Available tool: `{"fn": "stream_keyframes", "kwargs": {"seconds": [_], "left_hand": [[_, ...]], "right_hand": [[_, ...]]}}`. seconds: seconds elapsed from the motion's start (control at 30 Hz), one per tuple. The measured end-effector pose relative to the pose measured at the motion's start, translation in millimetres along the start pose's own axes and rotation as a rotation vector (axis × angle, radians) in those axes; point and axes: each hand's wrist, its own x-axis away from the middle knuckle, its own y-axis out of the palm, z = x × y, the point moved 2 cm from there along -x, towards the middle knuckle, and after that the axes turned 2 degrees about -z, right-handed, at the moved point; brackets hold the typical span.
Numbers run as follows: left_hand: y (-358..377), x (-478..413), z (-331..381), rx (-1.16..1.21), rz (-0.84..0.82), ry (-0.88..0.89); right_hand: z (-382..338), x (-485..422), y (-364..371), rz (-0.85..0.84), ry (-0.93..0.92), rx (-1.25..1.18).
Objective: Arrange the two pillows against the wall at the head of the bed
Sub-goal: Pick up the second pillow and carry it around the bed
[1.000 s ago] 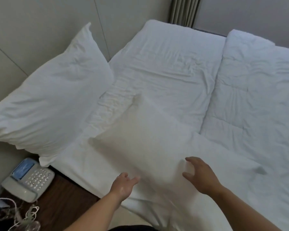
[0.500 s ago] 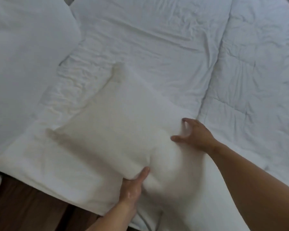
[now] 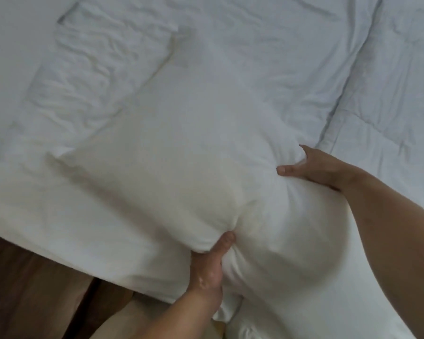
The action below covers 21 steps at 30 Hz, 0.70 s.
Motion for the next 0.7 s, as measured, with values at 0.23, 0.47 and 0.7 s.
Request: {"fn": "stream_keyframes", "kwargs": {"seconds": [0.23, 0.47, 0.7], "left_hand": [[-8.5, 45.4, 51.9, -0.089, -0.010, 0.054], [11.0, 91.6, 133.9, -0.275, -0.087, 0.225], [95.9, 167.8, 134.8, -0.615, -0.454, 0.284]], "right_hand": [[-20.1, 76.0, -5.3, 0.086, 0.010, -0.166], [-4.7, 176.5, 18.6, 0.329, 0.004, -0.486], [67.2, 314.5, 26.3, 0.744, 0.026, -0.829]]}}
